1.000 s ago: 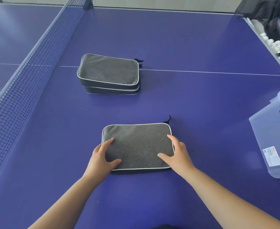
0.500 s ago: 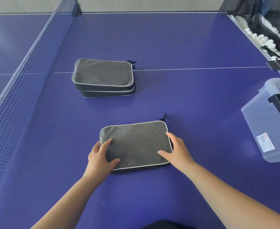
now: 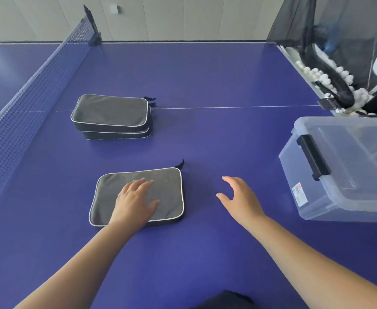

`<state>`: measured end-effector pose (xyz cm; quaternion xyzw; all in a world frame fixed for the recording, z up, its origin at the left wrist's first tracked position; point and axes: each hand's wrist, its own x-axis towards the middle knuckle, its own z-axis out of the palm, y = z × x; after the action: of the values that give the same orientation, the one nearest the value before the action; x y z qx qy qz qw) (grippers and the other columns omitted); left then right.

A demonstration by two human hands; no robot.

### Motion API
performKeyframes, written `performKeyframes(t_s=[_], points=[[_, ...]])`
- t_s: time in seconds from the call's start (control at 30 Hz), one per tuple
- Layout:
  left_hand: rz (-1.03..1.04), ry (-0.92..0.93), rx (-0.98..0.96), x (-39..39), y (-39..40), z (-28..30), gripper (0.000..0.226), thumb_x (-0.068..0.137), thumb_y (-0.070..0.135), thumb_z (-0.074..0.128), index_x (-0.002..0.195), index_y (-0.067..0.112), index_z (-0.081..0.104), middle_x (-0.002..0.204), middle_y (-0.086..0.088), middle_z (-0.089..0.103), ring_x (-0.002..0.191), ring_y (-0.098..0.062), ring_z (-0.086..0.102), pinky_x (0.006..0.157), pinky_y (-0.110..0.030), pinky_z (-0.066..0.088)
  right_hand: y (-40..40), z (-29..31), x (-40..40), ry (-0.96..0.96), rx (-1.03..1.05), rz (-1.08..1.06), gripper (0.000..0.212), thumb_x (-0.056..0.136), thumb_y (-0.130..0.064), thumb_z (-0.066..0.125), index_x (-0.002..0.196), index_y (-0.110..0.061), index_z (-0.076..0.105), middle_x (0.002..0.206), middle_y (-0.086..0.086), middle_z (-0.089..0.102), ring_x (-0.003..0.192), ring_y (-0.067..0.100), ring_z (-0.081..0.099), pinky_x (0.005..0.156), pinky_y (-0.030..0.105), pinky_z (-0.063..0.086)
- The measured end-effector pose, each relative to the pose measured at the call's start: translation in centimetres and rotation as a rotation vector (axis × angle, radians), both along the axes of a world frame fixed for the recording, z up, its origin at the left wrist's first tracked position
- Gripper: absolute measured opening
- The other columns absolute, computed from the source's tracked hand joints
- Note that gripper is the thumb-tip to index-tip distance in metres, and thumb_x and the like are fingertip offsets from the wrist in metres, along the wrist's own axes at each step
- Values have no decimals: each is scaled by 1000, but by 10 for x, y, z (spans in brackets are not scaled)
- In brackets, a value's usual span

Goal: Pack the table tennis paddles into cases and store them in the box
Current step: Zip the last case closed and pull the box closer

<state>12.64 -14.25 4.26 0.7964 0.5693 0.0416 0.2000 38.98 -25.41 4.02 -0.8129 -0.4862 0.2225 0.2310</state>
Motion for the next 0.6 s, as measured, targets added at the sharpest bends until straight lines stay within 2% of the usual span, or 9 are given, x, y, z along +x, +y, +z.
performKeyframes(t_s=[0.17, 0.33, 0.43, 0.6], points=[[-37, 15, 62, 65, -37, 12, 56, 94, 44, 56, 146, 30, 41, 152, 10, 38, 144, -16, 26, 118, -33, 16, -34, 14, 53, -152, -22, 102, 54, 98, -33, 53, 148, -18, 37, 155, -4, 32, 143, 15, 27, 112, 30, 30], [-113, 8, 64, 114, -57, 26, 53, 96, 45, 51, 145, 27, 43, 150, 9, 42, 141, -16, 31, 116, -31, 18, -59, 31, 90, -253, -18, 107, 55, 101, -34, 48, 150, -15, 33, 159, -1, 25, 148, 18, 17, 117, 31, 20], [-159, -35, 57, 141, -57, 34, 51, 97, 44, 51, 145, 27, 45, 150, 8, 42, 141, -16, 31, 116, -32, 20, -68, 44, 109, -277, 33, 62, 54, 99, -33, 51, 147, -13, 38, 158, 2, 28, 147, 19, 21, 117, 35, 23], [-241, -150, 22, 193, -57, 52, 49, 96, 40, 55, 143, 27, 49, 147, 6, 46, 138, -19, 36, 113, -32, 28, -88, 73, 156, -362, 166, -99, 46, 92, -23, 64, 134, -5, 55, 143, 12, 48, 132, 30, 45, 106, 41, 37]])
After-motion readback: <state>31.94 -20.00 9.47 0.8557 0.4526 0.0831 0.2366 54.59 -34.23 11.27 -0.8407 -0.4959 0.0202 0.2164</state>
